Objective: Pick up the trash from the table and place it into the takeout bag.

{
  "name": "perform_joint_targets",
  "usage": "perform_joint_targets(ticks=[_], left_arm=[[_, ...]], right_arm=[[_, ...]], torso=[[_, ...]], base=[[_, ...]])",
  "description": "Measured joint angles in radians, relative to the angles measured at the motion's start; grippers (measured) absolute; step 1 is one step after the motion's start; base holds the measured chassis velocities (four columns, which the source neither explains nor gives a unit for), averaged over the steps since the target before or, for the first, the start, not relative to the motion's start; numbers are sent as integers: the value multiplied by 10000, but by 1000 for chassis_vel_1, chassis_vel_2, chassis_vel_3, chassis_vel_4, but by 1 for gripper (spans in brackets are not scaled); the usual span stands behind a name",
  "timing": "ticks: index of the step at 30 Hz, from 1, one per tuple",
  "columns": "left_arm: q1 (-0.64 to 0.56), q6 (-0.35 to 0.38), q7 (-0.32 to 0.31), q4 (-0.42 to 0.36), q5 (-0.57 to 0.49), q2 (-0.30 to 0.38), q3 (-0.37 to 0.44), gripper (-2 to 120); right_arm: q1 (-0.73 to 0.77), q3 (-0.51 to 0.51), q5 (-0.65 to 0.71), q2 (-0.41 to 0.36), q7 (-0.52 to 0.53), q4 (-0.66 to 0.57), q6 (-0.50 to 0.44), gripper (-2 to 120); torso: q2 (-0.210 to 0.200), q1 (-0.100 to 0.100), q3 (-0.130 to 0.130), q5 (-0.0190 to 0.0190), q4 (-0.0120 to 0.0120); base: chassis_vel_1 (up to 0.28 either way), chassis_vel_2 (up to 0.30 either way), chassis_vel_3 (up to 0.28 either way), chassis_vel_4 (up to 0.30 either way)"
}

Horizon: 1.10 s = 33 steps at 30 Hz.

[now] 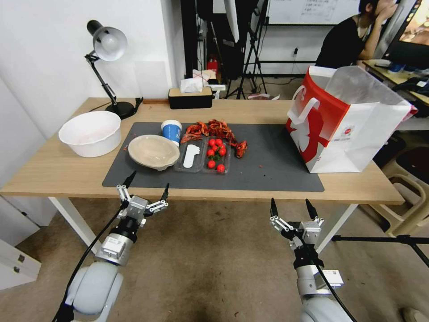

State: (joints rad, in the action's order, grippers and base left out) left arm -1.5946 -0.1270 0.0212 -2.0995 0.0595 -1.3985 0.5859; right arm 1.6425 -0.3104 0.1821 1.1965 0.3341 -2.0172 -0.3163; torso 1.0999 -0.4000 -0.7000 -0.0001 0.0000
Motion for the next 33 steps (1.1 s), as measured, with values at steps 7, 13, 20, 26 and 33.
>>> perform_joint_targets(ticks=[7,13,20,26,33], left_arm=[[918,-511,1009,818,321,1400,-260,100],[1546,-875,1368,1316,677,2081,-309,100],[2266,-924,1530,1820,926,2780,-431,100],[3109,-1139,1578,2787,1243,3417,-851,92],[3523,-1155,1574,3392,1328,3635,-1184,72]], right_arm=[[-40,3,-89,98,46,-180,146,100],[-55,24,-178,204,65,-228,223,100],[-153,147,-295,309,128,-243,304,100],[-224,202,-329,395,180,-223,376,100],[-226,190,-333,411,239,-216,378,100]], torso=[[1,0,0,-1,0],[0,0,0,0,0],[0,0,0,0,0],[0,0,0,0,0],[0,-1,0,0,-1]], base=[[0,0,0,0],[0,0,0,0],[0,0,0,0],[0,0,0,0],[0,0,0,0]])
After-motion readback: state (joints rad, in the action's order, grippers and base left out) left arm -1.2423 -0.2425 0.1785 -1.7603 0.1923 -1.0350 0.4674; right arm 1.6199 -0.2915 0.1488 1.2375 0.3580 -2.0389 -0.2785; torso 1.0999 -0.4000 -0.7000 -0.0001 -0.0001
